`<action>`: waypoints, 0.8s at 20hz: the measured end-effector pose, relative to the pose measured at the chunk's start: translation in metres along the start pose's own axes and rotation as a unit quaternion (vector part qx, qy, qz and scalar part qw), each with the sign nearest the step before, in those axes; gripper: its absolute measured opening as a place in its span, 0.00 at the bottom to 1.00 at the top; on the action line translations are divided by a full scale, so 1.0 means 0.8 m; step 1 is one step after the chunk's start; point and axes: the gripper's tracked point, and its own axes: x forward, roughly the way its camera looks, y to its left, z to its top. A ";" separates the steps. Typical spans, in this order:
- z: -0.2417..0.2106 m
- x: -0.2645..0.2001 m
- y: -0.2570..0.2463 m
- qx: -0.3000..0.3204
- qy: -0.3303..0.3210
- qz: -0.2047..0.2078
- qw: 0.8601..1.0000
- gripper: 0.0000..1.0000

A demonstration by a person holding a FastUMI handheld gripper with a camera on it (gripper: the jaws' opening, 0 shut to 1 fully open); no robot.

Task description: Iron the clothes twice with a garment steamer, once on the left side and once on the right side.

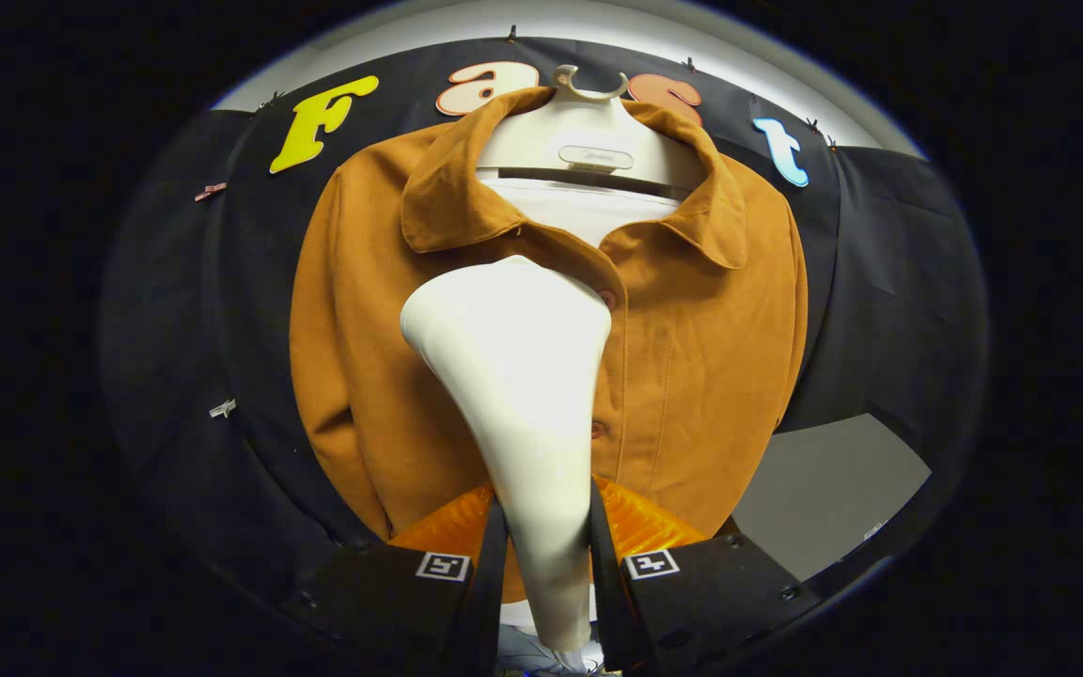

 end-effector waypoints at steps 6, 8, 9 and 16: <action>-0.027 0.024 0.008 -0.016 0.034 -0.022 0.999 0.45; -0.039 0.030 0.009 -0.020 0.049 -0.029 0.998 0.45; -0.045 0.033 0.010 -0.021 0.056 -0.031 0.998 0.45; -0.088 0.052 0.024 -0.026 0.104 -0.033 0.994 0.45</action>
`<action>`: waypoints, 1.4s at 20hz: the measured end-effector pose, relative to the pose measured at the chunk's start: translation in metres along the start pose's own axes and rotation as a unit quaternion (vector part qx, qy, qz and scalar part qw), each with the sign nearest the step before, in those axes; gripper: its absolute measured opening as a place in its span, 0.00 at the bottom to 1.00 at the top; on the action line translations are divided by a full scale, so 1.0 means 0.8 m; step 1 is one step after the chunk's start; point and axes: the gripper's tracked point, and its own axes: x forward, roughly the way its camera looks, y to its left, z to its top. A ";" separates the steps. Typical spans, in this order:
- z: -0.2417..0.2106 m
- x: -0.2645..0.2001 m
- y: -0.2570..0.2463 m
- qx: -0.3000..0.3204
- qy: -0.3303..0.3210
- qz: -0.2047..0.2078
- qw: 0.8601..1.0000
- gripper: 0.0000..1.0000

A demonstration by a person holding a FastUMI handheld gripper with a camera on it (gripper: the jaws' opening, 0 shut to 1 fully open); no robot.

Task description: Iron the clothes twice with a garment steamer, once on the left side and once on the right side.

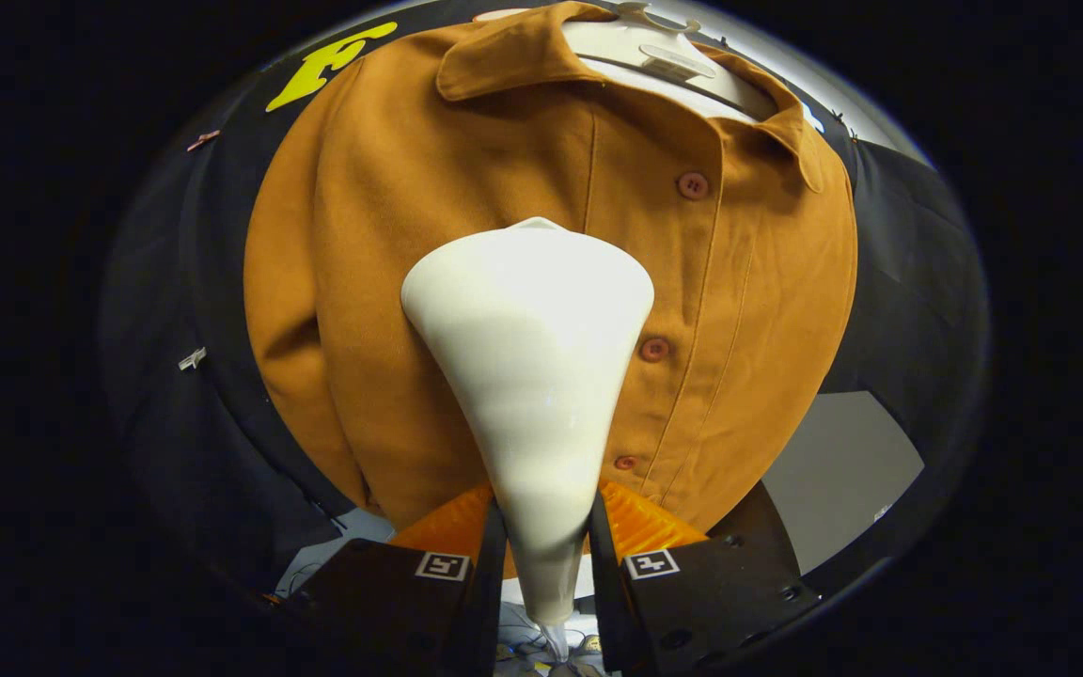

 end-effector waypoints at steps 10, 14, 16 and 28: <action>-0.056 0.026 0.004 0.004 0.068 0.015 0.998 0.45; -0.077 0.030 0.007 0.004 0.097 0.018 0.995 0.45; -0.092 0.033 0.008 0.004 0.113 0.023 0.993 0.45; -0.191 0.050 0.018 0.004 0.203 0.042 0.978 0.46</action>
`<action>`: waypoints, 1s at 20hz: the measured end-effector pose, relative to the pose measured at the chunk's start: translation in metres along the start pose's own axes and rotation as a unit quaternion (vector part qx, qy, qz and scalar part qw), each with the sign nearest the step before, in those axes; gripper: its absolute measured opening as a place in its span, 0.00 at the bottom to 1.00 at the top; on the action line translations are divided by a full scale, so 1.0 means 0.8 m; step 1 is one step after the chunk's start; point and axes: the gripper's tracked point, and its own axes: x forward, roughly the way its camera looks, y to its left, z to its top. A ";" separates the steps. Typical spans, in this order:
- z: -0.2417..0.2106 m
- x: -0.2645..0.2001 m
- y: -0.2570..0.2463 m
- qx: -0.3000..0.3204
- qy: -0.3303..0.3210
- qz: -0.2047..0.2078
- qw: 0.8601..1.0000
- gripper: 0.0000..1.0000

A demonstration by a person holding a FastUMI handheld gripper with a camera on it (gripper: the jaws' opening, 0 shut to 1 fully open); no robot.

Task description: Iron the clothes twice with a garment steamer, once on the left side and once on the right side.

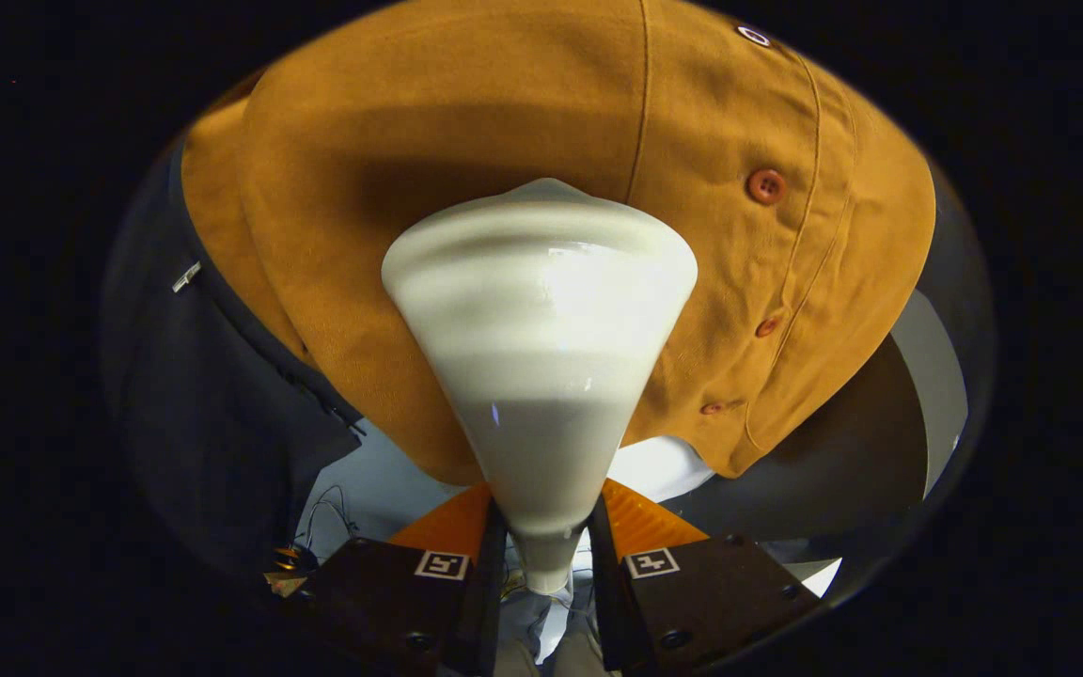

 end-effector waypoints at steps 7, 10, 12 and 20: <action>-0.014 -0.018 -0.008 0.002 -0.002 0.004 1.000 0.46; -0.009 -0.042 -0.017 0.017 -0.017 0.000 1.000 0.46; -0.001 -0.064 -0.032 0.028 -0.038 -0.005 0.999 0.45; 0.063 -0.162 -0.075 0.043 -0.148 -0.011 0.988 0.45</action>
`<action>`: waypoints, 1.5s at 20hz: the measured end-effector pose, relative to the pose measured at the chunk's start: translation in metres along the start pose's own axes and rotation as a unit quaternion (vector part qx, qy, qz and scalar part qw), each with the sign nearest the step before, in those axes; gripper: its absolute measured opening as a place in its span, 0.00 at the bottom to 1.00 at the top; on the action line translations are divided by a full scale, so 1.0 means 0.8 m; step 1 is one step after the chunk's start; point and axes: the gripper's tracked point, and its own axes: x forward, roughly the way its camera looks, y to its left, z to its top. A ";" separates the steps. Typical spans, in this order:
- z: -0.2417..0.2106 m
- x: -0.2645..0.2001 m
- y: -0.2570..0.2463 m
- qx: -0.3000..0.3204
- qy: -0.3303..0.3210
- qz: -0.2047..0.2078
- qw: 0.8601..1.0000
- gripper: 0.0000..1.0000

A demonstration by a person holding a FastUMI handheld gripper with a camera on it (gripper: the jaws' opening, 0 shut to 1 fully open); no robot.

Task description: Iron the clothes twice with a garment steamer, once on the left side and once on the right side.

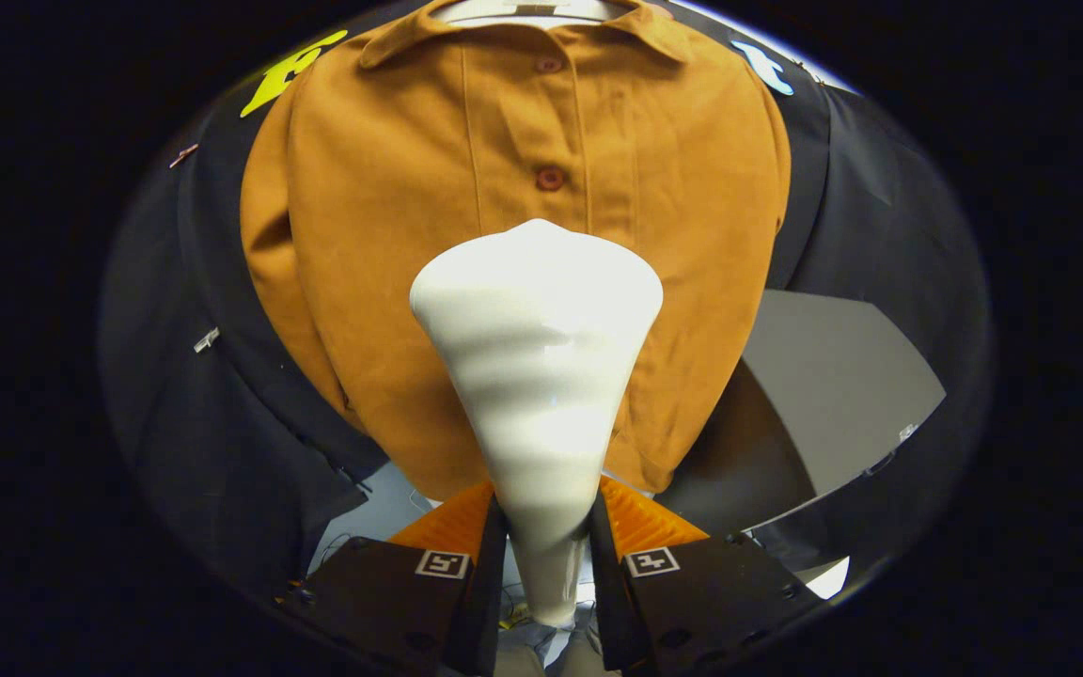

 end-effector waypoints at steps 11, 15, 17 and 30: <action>0.101 -0.072 -0.084 0.022 -0.140 -0.034 0.989 0.45; 0.135 -0.099 -0.100 0.031 -0.189 -0.038 0.981 0.45; 0.147 -0.115 -0.103 0.030 -0.218 -0.036 0.975 0.45; 0.173 -0.158 -0.099 0.018 -0.285 -0.034 0.958 0.45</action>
